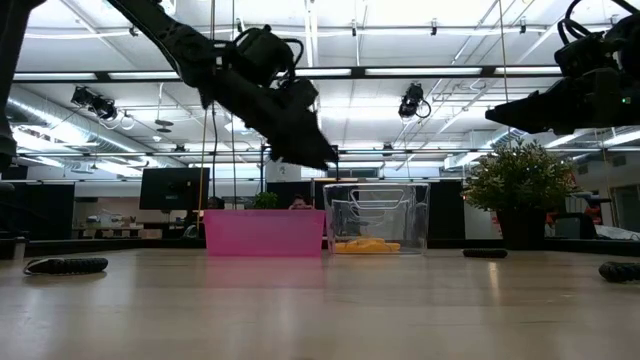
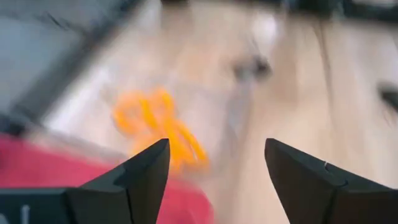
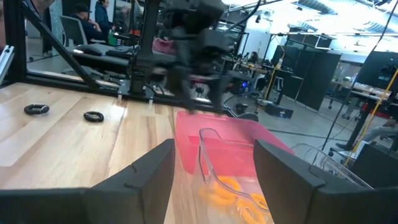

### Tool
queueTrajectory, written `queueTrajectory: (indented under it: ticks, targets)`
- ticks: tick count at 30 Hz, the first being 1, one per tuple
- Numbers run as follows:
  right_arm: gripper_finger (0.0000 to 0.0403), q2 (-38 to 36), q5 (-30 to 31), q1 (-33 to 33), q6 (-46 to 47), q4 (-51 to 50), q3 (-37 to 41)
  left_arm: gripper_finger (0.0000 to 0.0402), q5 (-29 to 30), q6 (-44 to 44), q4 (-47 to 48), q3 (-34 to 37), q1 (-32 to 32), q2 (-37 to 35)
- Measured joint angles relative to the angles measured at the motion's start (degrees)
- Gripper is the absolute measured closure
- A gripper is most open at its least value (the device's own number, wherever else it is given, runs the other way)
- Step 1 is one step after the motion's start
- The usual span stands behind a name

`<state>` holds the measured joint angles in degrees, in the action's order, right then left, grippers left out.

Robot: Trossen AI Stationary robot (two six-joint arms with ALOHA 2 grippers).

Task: Sort spring keychains
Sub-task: Put the black spring keychain into the red bin

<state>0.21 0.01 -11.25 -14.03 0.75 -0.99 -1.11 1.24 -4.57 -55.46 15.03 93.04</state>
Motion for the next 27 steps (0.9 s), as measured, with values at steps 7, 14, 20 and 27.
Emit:
queueTrajectory:
  ticks: [7, 14, 20, 27]
  targets:
    - [0.0182, 0.0, 0.0, 0.0, 0.0, 0.0, 0.0, 0.0158, 4.2, 3.4, 21.6, 0.0, -8.4, -7.2]
    - [0.0182, 0.0, 0.0, 0.0, 0.0, 0.0, 0.0, 0.017, 9.0, 9.5, 32.4, 0.0, -16.5, -13.1]
    - [0.0182, 0.0, 0.0, 0.0, 0.0, 0.0, 0.0, 0.017, 18.1, 20.4, 46.3, 0.1, -22.9, -14.5]
    - [0.0182, 0.0, 0.0, 0.0, 0.0, 0.0, 0.0, 0.017, 19.2, 29.9, 47.6, 5.7, -28.7, -14.5]
